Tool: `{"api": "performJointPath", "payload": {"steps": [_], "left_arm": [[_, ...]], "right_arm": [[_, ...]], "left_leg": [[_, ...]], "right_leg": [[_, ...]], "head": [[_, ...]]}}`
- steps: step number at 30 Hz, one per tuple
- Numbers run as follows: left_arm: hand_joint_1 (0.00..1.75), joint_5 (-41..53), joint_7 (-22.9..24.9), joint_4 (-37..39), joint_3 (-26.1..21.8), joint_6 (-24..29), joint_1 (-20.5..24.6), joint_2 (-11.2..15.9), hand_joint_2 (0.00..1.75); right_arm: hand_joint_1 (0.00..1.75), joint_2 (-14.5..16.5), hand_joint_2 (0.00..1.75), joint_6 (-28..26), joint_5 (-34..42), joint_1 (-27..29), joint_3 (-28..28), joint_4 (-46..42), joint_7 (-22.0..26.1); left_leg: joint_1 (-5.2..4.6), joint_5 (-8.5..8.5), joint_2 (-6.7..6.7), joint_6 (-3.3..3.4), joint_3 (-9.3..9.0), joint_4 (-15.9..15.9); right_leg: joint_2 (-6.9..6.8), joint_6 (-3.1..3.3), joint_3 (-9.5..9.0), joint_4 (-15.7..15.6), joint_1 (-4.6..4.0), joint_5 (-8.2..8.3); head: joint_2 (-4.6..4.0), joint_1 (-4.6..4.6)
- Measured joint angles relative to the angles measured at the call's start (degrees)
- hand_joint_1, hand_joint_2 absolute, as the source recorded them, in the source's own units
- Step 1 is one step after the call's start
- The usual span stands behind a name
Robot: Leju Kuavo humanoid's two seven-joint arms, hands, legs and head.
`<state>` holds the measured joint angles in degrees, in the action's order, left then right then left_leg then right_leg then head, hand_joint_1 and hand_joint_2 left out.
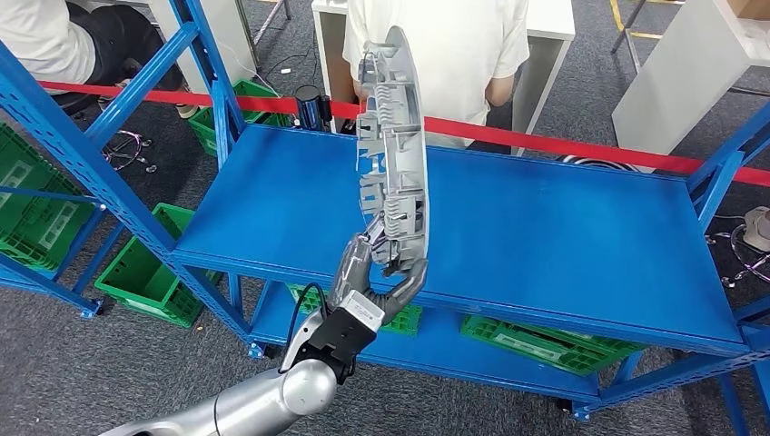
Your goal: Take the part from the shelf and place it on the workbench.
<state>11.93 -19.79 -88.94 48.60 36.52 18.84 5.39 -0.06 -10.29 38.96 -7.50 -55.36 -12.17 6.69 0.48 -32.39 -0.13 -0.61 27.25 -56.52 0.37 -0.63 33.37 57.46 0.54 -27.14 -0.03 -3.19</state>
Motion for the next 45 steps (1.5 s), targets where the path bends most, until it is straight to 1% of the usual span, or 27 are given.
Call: {"api": "performJointPath", "payload": {"steps": [6, 9, 11, 13, 15, 18, 20, 28, 34, 38, 40, 41, 42, 43, 45], "left_arm": [[1.75, 3.91, -3.82, -2.26, -0.64, 0.56, -1.56, -0.07, 1.75], [1.75, 0.99, -6.14, -5.12, -0.87, 0.0, -1.91, -0.05, 1.75], [1.75, -5.01, -7.98, -7.62, -0.94, -2.54, -2.05, 0.08, 1.75], [1.75, -12.71, -9.17, -10.36, -1.28, -6.98, -2.26, 0.38, 1.75], [1.75, -17.97, -9.75, -12.79, -1.77, -11.49, -2.75, 0.92, 1.75], [1.75, -20.42, -11.02, -15.63, -2.25, -16.5, -3.63, 1.68, 1.75], [1.75, -20.75, -11.6, -17.57, -2.54, -17.71, -3.74, 2.04, 1.75], [1.75, -19.65, -12.08, -22.36, -3.66, -18.44, -4.16, 3.36, 1.75], [1.75, -17.85, -11.89, -24.14, -4.66, -18.14, -5.95, 4.32, 1.75], [1.75, -16.68, -11.69, -25.01, -5.49, -17.53, -7.16, 4.98, 1.75], [1.75, -16.61, -11.66, -25.45, -5.71, -17.4, -7.39, 5.24, 1.75], [1.75, -16.6, -11.65, -25.67, -5.75, -17.38, -7.45, 5.35, 1.75], [1.75, -16.58, -11.62, -25.85, -5.76, -17.37, -7.49, 5.44, 1.75], [1.75, -16.55, -11.59, -25.99, -5.76, -17.34, -7.6, 5.5, 1.75], [1.75, -16.49, -11.48, -26.12, -5.8, -17.1, -8.05, 5.64, 1.75]], "right_arm": [[0.0, 0.02, 0.0, 0.0, 0.02, -0.07, -0.03, 0.0, 0.0], [0.0, 0.02, 0.0, 0.0, 0.03, -0.06, -0.03, 0.0, 0.08], [0.0, 0.01, 0.0, -0.08, 0.07, -0.06, -0.03, 0.0, 0.57], [0.0, -0.01, 0.0, -0.37, 0.31, -0.13, -0.04, 0.0, 1.78], [0.0, -0.01, 0.0, -0.79, 0.57, -0.35, -0.05, 0.0, 2.97], [0.0, -0.01, 0.0, -1.16, 0.16, -0.75, -0.06, 0.01, 3.12], [0.0, -0.02, 0.0, -1.2, -0.34, -0.93, -0.07, 0.02, 2.81], [0.0, -0.03, 0.0, -1.2, -0.43, -1.31, -0.21, 0.02, 2.75], [0.0, -0.03, 0.0, -1.24, 0.12, -1.3, -0.4, 0.02, 2.84], [0.0, -0.02, 0.0, -1.2, 0.05, -1.22, -0.42, 0.01, 2.84], [0.0, -0.02, 0.0, -1.2, 0.03, -1.19, -0.42, 0.01, 2.84], [0.0, -0.03, 0.0, -1.2, 0.03, -1.17, -0.42, 0.02, 2.84], [0.0, -0.05, 0.0, -1.2, 0.03, -1.13, -0.42, 0.02, 2.82], [0.0, -0.08, 0.0, -1.21, 0.03, -1.07, -0.42, 0.02, 2.8], [0.0, -0.16, 0.0, -1.28, 0.04, -0.86, -0.43, 0.02, 2.76]], "left_leg": [[0.0, 0.0, 0.01, 0.0, 0.05, 0.0], [0.0, 0.0, 0.02, 0.0, 0.07, 0.0], [0.0, 0.0, 0.04, 0.0, 0.08, 0.0], [0.0, 0.0, 0.08, 0.0, 0.08, 0.0], [0.0, 0.0, 0.15, 0.01, 0.08, 0.0], [0.0, 0.0, 0.3, 0.01, 0.07, 0.0], [0.01, 0.0, 0.35, 0.01, 0.06, 0.0], [0.01, -0.01, 0.36, 0.01, 0.07, 0.01], [-0.3, -0.08, 0.34, 0.18, 0.08, -0.09], [-0.65, -0.04, 0.22, 0.57, 0.15, -0.21], [-0.53, 0.36, 0.18, 1.08, 0.2, 0.1], [-0.36, 0.72, 0.19, 1.36, 0.16, 0.37], [-0.17, 1.08, 0.22, 1.64, 0.13, 0.63], [-0.02, 1.35, 0.25, 1.81, 0.08, 0.79], [-0.05, 1.48, 0.24, 1.91, 0.17, 0.78]], "right_leg": [[0.01, 0.0, 0.06, 0.0, 0.0, 0.0], [0.0, 0.0, 0.06, 0.0, 0.0, 0.0], [0.0, 0.0, 0.06, 0.0, 0.0, 0.0], [-0.01, 0.0, 0.06, -0.01, 0.0, 0.0], [0.0, 0.0, 0.07, -0.01, 0.0, 0.0], [0.05, 0.0, 0.1, 0.0, 0.0, 0.01], [0.08, 0.0, 0.1, 0.0, 0.0, 0.0], [0.09, 0.0, 0.12, 0.0, 0.0, 0.0], [0.09, -0.22, 0.14, -0.1, 0.28, 0.15], [0.08, -0.65, 0.12, -0.24, 0.62, 0.34], [0.06, -1.04, 0.18, -0.42, 0.68, 0.44], [0.02, -1.22, 0.36, -0.05, 0.64, -0.01], [-0.02, -1.37, 0.92, 1.3, 0.6, -1.12], [-0.06, -1.47, 1.97, 3.9, 0.59, -2.87], [-0.1, -1.62, 5.03, 11.53, 0.56, -6.68]], "head": [[0.0, 0.0], [0.01, 0.01], [0.01, 0.01], [0.01, 0.01], [0.01, 0.0], [0.01, -0.01], [0.01, 0.01], [0.01, 0.01], [0.01, -0.01], [0.0, -0.03], [0.01, -0.03], [0.0, 0.01], [0.01, 0.07], [0.01, 0.12], [0.01, 0.18]]}}
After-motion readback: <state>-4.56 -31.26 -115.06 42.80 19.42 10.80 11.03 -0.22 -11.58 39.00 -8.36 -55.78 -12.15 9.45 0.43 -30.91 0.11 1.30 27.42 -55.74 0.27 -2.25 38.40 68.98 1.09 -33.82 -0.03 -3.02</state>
